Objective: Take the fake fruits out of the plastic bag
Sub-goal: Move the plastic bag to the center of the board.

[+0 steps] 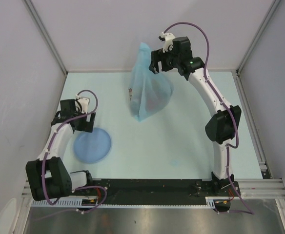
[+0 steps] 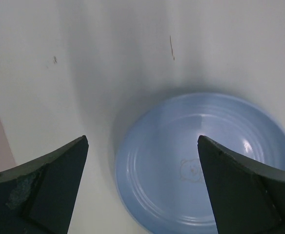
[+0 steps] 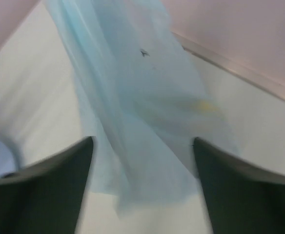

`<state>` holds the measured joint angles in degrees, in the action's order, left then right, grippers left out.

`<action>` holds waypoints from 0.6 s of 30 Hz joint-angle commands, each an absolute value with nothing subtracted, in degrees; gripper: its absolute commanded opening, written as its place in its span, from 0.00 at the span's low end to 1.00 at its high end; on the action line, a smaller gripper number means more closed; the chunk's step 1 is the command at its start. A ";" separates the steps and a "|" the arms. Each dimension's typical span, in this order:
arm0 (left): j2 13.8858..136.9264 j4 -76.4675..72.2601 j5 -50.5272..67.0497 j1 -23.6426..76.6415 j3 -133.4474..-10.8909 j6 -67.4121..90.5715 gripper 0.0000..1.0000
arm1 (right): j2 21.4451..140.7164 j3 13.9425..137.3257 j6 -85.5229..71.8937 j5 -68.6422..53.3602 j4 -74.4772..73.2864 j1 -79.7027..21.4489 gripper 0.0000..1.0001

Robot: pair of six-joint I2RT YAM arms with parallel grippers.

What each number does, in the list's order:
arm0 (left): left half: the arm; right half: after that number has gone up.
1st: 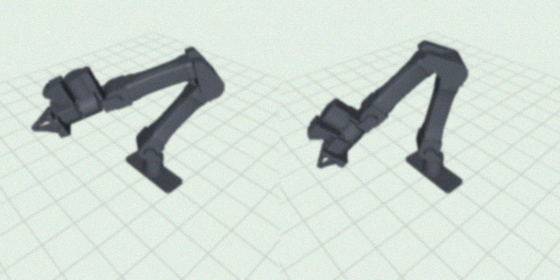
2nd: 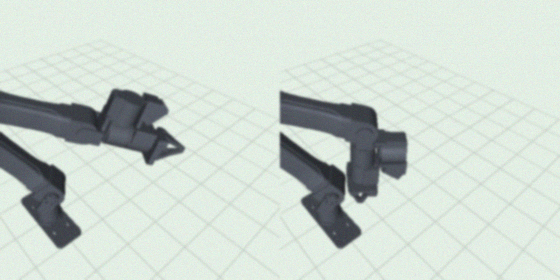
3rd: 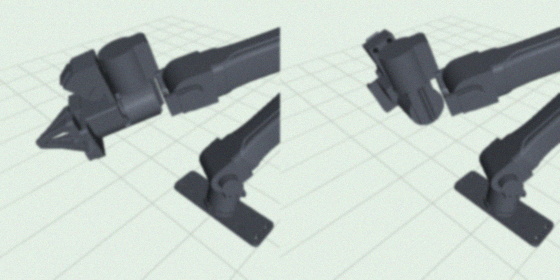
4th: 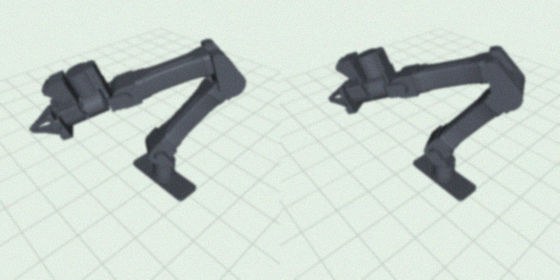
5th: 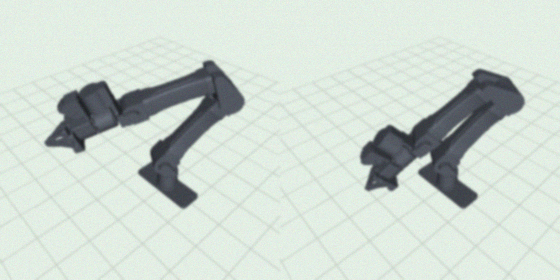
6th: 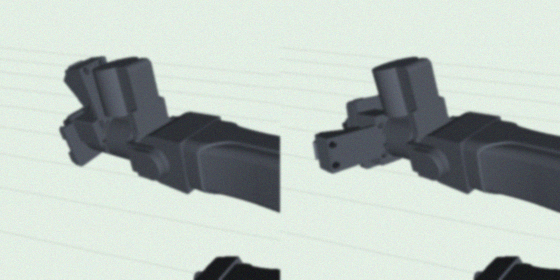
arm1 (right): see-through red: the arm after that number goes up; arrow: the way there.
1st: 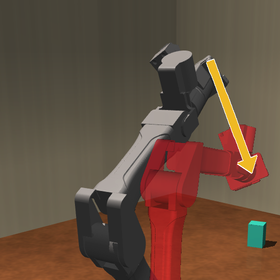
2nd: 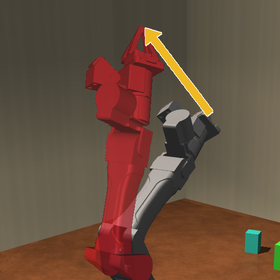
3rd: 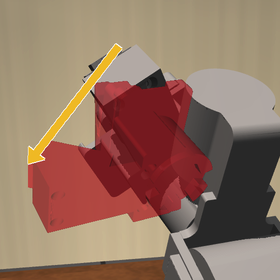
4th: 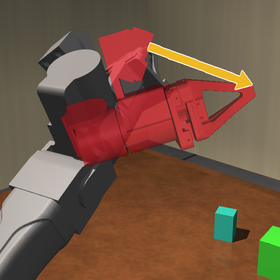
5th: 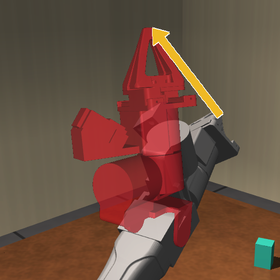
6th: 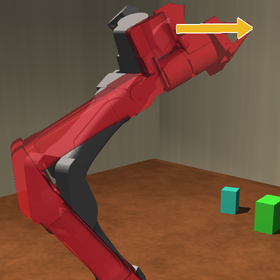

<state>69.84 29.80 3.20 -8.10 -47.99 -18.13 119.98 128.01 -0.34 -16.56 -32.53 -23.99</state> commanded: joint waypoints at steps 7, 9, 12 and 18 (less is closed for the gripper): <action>78.30 30.41 4.39 -13.45 -46.41 -22.67 0.94 | 107.94 116.82 -0.18 -15.29 -31.64 -24.87 1.00; 80.41 29.89 4.48 -13.36 -46.32 -23.11 0.91 | 105.40 114.53 -0.18 -15.47 -31.29 -25.05 1.00; 82.69 29.27 5.71 -13.45 -45.70 -25.48 0.86 | 103.28 112.42 -0.18 -15.03 -30.76 -25.57 1.00; 86.39 27.86 9.67 -13.10 -45.96 -29.88 0.52 | 102.22 111.71 2.55 -13.45 -30.32 -26.81 1.00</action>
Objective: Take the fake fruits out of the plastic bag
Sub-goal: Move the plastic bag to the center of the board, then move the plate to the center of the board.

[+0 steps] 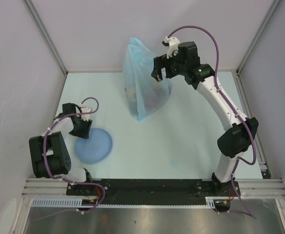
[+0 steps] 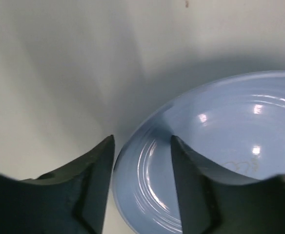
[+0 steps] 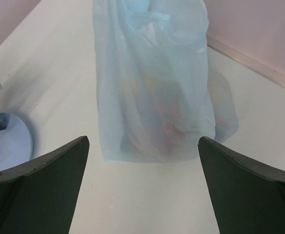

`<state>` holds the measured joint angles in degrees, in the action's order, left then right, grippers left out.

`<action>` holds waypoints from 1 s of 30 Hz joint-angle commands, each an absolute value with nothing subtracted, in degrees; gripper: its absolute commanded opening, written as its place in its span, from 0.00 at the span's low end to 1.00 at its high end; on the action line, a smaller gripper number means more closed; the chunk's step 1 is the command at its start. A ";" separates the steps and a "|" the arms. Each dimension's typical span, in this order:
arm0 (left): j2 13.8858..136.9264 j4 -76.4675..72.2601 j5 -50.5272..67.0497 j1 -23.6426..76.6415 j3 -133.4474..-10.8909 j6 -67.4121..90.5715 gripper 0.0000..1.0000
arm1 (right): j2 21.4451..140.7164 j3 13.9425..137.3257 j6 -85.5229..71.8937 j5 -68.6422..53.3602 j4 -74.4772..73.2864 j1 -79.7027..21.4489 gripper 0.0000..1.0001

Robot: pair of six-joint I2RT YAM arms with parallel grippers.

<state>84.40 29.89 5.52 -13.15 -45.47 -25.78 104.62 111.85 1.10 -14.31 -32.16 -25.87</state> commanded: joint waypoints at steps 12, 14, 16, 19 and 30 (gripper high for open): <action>91.67 29.97 15.38 3.59 -51.40 -30.50 0.22 | 98.27 106.53 5.88 -9.41 -30.06 -27.42 1.00; 92.80 29.97 16.96 7.72 -52.73 -29.10 0.21 | 96.77 104.86 6.33 -8.18 -29.71 -27.25 1.00; 93.60 29.62 18.19 12.01 -54.75 -28.48 0.20 | 95.98 103.89 6.59 -6.86 -29.27 -26.63 1.00; 95.36 29.01 19.24 18.25 -57.47 -28.13 0.19 | 94.57 102.75 6.07 -6.24 -29.00 -24.53 1.00; 103.54 27.69 23.72 34.71 -70.04 -22.15 0.18 | 93.43 101.78 4.39 -6.24 -28.48 -17.58 1.00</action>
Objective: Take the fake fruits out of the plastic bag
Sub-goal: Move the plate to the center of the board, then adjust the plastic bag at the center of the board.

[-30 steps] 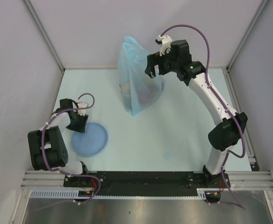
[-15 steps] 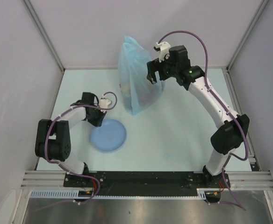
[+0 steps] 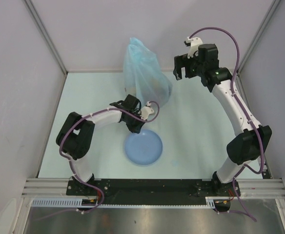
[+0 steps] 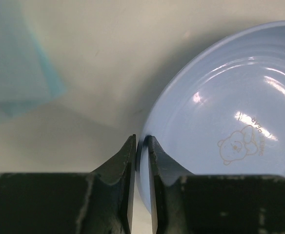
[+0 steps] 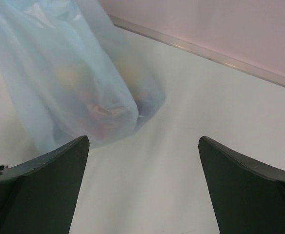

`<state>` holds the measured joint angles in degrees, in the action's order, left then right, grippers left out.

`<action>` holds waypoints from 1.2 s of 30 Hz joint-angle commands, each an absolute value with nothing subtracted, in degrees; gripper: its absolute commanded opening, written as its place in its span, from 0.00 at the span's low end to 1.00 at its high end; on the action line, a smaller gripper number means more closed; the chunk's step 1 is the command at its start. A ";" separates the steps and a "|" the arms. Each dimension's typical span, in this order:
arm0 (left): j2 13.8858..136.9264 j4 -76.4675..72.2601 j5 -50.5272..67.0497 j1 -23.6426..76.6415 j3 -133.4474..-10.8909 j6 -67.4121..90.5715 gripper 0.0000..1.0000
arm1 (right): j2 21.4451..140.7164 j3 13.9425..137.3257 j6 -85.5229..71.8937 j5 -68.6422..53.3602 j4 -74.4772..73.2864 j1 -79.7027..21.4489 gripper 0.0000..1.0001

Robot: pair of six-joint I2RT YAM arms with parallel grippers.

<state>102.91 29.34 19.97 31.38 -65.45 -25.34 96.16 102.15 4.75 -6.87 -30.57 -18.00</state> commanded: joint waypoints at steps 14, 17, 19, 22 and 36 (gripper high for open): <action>104.94 21.45 23.73 42.01 -69.26 -20.48 0.21 | 94.21 100.55 3.60 -6.59 -28.30 -16.96 1.00; 104.59 20.83 22.94 42.01 -69.08 -19.60 0.21 | 94.92 101.42 3.60 -6.85 -28.39 -17.05 1.00; 104.50 21.18 22.59 42.01 -69.34 -19.77 0.21 | 95.01 101.78 3.78 -6.77 -28.30 -17.23 1.00; 103.72 22.76 22.41 41.92 -71.44 -20.65 0.22 | 95.10 101.78 4.04 -6.68 -28.21 -17.14 1.00; 98.53 27.97 10.30 24.11 -114.77 -0.36 0.91 | 95.36 100.98 0.26 -2.28 -26.02 -13.71 0.99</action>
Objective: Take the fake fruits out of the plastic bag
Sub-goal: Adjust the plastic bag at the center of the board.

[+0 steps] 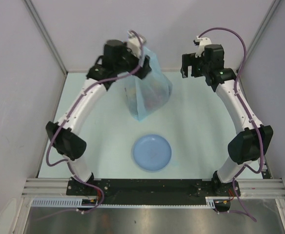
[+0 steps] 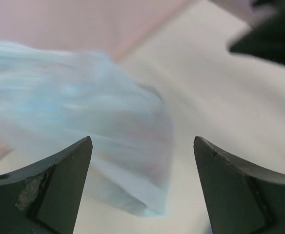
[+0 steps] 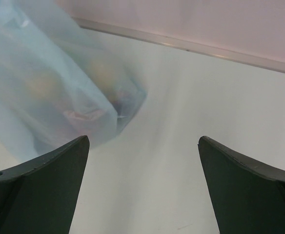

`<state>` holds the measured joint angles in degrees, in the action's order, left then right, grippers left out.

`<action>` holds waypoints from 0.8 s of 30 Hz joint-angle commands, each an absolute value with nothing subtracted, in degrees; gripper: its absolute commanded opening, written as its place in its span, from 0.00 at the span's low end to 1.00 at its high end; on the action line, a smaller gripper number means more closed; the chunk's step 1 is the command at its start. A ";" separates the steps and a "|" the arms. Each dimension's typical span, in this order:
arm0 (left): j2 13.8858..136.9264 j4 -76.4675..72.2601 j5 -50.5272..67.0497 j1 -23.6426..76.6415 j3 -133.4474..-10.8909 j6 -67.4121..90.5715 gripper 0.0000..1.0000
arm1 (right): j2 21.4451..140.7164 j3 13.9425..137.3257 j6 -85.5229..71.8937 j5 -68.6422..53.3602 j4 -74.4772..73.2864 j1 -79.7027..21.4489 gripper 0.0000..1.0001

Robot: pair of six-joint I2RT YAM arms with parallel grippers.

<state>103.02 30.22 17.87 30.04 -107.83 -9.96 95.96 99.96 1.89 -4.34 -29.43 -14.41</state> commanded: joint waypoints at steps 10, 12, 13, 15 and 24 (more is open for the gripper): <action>115.46 17.67 9.75 17.23 -129.11 7.21 0.91 | 97.56 102.92 1.84 -2.11 -25.49 -16.79 0.99; 117.94 17.40 9.05 18.01 -130.78 6.42 0.89 | 97.38 102.83 2.20 -1.67 -25.49 -17.05 0.99; 119.08 17.58 8.62 18.37 -130.78 5.72 0.87 | 97.47 102.75 2.28 -1.58 -25.49 -17.14 0.99; 119.53 19.33 6.08 19.42 -129.91 4.22 0.83 | 97.30 102.66 2.55 -1.23 -25.31 -17.05 0.99; 110.60 22.50 10.37 17.67 -117.35 4.04 0.07 | 99.58 104.41 3.42 -1.49 -25.31 -17.66 0.99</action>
<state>120.62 21.85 7.68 19.14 -120.09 4.05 98.13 100.62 2.57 -1.91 -27.66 -17.19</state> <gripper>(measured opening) 0.181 0.988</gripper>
